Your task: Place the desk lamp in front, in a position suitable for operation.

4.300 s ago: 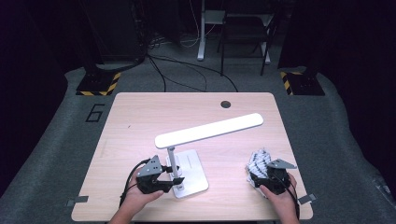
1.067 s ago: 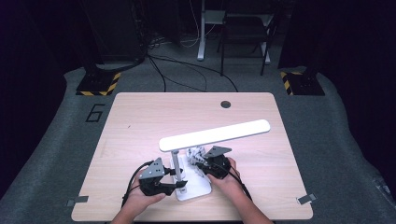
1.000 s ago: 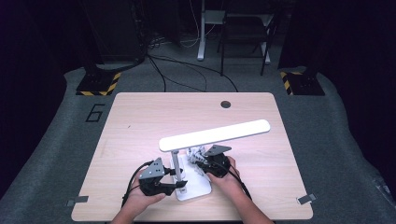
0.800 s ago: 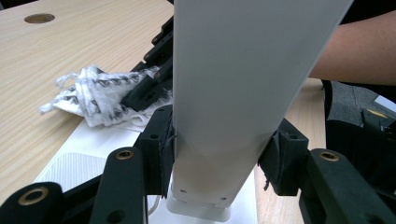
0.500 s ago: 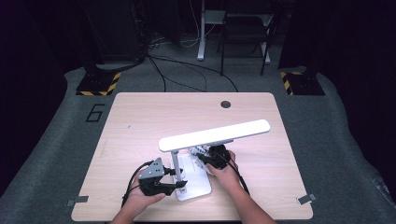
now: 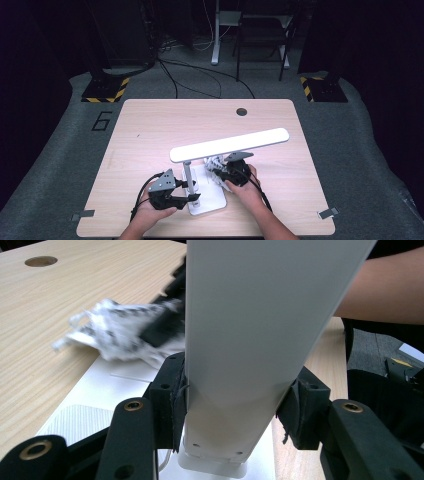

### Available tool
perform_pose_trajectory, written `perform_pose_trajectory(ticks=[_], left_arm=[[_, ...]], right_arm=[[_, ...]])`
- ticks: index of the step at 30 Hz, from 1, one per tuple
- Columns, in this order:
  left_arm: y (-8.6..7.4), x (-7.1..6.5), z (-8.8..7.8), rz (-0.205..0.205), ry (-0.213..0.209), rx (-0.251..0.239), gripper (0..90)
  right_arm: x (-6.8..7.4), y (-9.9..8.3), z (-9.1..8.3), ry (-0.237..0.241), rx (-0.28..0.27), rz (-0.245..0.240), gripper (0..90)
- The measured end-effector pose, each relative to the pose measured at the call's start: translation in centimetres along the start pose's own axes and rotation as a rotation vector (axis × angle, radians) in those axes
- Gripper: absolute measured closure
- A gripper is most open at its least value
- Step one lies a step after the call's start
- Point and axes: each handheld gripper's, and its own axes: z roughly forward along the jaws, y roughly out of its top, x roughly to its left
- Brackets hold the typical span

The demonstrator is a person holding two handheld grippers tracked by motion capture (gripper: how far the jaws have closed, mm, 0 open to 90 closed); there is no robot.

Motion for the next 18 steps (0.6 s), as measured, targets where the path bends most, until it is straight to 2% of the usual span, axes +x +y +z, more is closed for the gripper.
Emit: perform_pose_trajectory(ticks=[3,5,9,12,18], left_arm=[[0.0,0.0,0.0,-0.003,0.0,0.0,51.1],[0.0,0.0,0.0,-0.002,-0.001,0.001,51.1],[0.0,0.0,0.0,-0.003,0.0,0.001,51.1],[0.0,0.0,0.0,-0.001,0.001,0.002,51.1],[0.0,0.0,0.0,0.0,-0.002,0.002,51.1]], right_arm=[[2.1,-1.2,-1.4,0.052,-0.009,-0.047,68.4],[3.3,-1.9,-1.9,0.065,-0.002,-0.082,68.1],[4.9,-2.6,-1.8,0.094,0.003,-0.125,67.7],[5.4,-2.6,-1.1,0.087,0.001,-0.144,67.4],[5.2,-1.4,0.8,0.1,0.005,-0.125,67.8]])
